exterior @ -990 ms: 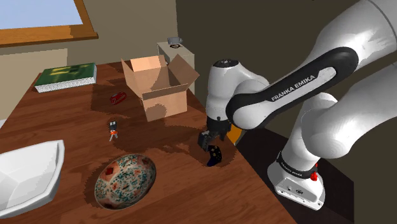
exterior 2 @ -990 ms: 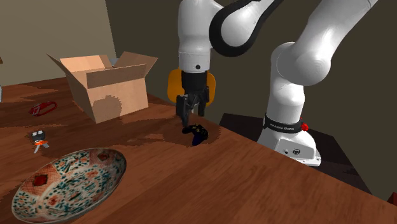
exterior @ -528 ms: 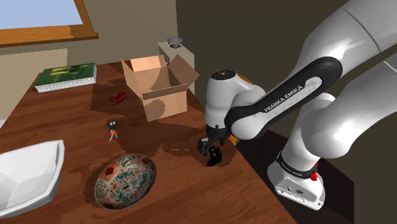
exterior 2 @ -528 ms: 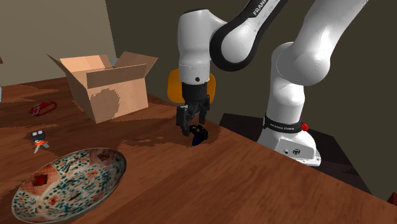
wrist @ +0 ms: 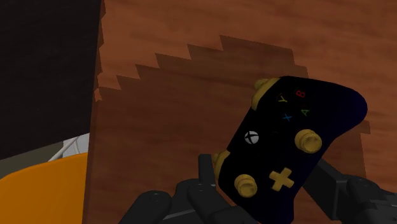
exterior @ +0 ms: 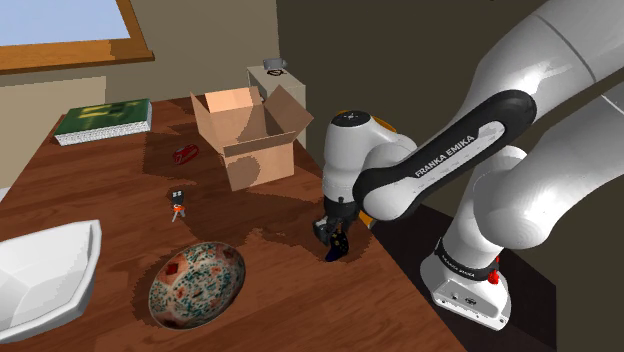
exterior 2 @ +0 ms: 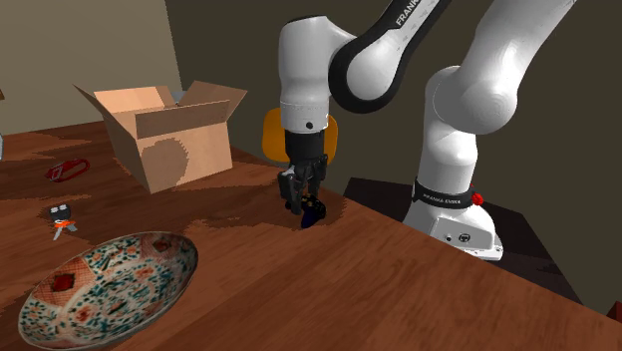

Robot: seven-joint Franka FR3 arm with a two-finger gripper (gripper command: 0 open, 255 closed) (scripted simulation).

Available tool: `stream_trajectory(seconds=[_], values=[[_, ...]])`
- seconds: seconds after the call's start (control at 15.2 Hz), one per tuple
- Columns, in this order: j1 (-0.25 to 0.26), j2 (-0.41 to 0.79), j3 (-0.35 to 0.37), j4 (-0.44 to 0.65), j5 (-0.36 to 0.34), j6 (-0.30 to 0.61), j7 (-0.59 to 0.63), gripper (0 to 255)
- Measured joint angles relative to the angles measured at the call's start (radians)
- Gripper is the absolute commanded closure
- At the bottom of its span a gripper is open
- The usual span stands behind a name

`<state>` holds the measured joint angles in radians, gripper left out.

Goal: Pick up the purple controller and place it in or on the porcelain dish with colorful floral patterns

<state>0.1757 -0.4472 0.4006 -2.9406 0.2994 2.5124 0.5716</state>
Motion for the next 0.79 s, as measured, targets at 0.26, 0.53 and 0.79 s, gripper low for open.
stream_trajectory(seconds=[0.26,0.53,0.79], values=[[0.000,0.000,0.000,0.000,0.000,0.000,0.000,255],[0.000,0.000,0.000,0.000,0.000,0.000,0.000,255],[0.004,-0.053,-0.011,0.011,-0.002,-0.064,-0.002,255]])
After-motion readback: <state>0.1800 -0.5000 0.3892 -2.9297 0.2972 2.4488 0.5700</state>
